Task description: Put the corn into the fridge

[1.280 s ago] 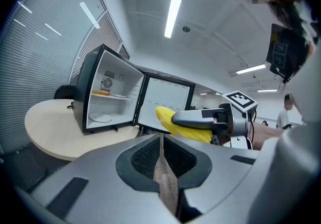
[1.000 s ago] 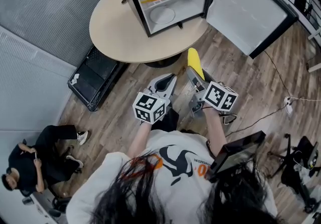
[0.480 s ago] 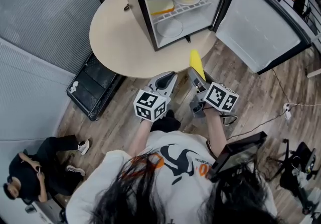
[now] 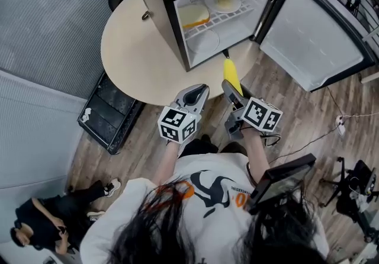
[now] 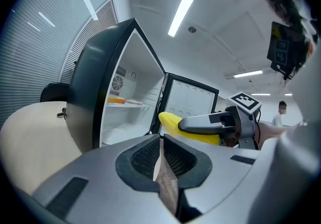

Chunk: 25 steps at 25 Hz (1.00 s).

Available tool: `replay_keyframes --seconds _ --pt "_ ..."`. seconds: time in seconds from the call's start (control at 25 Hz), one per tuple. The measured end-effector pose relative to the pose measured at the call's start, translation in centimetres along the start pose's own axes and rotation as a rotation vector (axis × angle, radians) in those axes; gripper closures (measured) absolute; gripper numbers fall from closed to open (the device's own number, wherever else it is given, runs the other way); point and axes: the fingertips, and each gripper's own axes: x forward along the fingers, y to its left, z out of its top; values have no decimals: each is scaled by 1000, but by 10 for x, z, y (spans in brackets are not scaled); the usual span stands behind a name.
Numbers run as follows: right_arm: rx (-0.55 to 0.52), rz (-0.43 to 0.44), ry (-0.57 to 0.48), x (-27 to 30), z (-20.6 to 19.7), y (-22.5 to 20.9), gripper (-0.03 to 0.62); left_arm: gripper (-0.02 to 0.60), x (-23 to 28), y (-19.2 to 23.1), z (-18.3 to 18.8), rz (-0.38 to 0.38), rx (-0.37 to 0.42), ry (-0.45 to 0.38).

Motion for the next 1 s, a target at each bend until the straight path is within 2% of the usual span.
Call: replay_keyframes --seconds 0.4,0.76,1.0 --pt "25 -62 -10 15 7 -22 338 563 23 4 -13 -64 -10 57" --pt "10 -96 13 42 28 -52 339 563 56 15 -6 -58 9 67" --pt "-11 -105 46 62 47 -73 338 563 86 28 -5 -36 -12 76"
